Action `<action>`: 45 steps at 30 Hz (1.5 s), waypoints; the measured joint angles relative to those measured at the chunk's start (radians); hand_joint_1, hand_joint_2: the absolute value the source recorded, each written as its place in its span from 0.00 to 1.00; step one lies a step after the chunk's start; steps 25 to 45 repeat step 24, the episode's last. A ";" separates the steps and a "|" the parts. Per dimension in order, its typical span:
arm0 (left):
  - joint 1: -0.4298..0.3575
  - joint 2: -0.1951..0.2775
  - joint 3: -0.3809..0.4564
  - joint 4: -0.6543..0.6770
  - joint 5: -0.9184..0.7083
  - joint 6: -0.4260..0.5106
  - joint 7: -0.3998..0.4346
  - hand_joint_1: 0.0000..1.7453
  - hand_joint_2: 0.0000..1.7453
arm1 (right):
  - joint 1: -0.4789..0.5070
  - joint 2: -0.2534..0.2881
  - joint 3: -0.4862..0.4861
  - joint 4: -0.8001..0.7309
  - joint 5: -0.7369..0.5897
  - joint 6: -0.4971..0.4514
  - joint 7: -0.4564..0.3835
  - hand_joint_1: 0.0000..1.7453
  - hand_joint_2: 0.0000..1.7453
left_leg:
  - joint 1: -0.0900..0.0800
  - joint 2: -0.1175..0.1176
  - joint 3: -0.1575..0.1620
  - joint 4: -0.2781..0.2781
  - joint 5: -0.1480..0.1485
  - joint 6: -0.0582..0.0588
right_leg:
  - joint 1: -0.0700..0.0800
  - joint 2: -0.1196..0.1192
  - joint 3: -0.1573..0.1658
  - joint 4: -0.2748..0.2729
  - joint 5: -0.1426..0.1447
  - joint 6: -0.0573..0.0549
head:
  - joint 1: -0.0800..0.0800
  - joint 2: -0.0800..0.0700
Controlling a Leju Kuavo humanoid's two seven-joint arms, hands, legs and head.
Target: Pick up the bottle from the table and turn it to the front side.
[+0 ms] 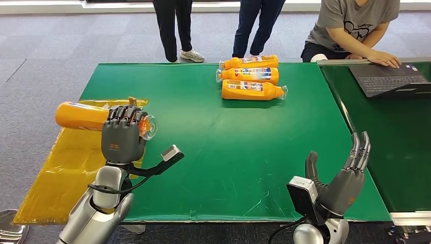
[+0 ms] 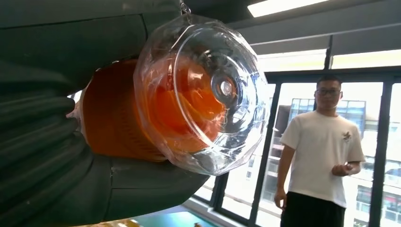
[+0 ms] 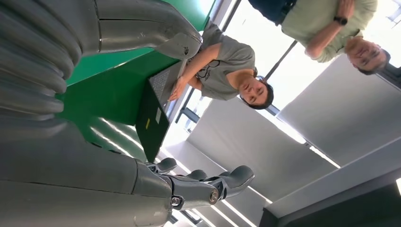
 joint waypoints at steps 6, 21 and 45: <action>0.064 0.058 -0.028 -0.095 0.000 -0.089 0.136 1.00 1.00 | 0.000 0.000 0.000 0.000 0.003 0.000 0.000 0.00 1.00 | 0.000 0.000 0.000 0.000 0.000 0.000 | 0.000 0.000 -0.001 0.000 0.000 0.000 | 0.000 0.000; 0.206 0.054 -0.012 -0.168 0.000 -0.169 0.045 1.00 1.00 | 0.000 0.000 0.005 0.000 0.006 0.001 -0.022 0.00 1.00 | 0.000 0.001 0.000 0.000 -0.001 0.000 | 0.000 0.000 0.000 0.000 0.000 0.000 | 0.000 0.000; 0.207 0.050 -0.006 -0.159 0.000 -0.169 0.048 1.00 1.00 | -0.001 0.000 0.005 0.000 0.007 0.001 -0.022 0.00 1.00 | 0.000 0.001 0.000 0.000 -0.001 0.000 | 0.000 0.000 0.000 0.000 0.000 0.000 | 0.000 0.000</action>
